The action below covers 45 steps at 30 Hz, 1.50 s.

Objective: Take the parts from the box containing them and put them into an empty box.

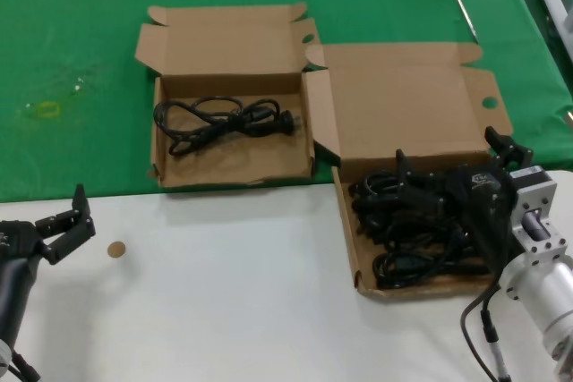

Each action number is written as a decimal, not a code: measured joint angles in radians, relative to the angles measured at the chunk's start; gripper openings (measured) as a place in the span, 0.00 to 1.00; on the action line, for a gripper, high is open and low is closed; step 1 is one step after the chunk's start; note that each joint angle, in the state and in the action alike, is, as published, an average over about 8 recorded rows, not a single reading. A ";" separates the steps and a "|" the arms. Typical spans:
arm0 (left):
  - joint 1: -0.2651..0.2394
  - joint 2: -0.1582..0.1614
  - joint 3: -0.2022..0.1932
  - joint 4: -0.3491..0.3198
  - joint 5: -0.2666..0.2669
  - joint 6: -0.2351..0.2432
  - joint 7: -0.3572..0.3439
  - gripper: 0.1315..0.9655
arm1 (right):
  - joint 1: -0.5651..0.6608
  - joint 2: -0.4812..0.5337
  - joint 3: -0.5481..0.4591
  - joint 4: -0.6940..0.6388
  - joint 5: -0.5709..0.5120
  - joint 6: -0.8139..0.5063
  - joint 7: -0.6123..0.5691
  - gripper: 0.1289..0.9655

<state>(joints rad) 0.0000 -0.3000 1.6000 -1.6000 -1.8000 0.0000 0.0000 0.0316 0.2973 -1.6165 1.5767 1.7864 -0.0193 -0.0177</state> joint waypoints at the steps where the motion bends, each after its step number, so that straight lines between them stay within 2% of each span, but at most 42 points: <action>1: 0.000 0.000 0.000 0.000 0.000 0.000 0.000 1.00 | 0.000 0.000 0.000 0.000 0.000 0.000 0.000 1.00; 45: 0.000 0.000 0.000 0.000 0.000 0.000 0.000 1.00 | 0.000 0.000 0.000 0.000 0.000 0.000 0.000 1.00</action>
<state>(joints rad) 0.0000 -0.3000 1.6000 -1.6000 -1.8000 0.0000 0.0000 0.0316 0.2973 -1.6165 1.5767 1.7864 -0.0193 -0.0177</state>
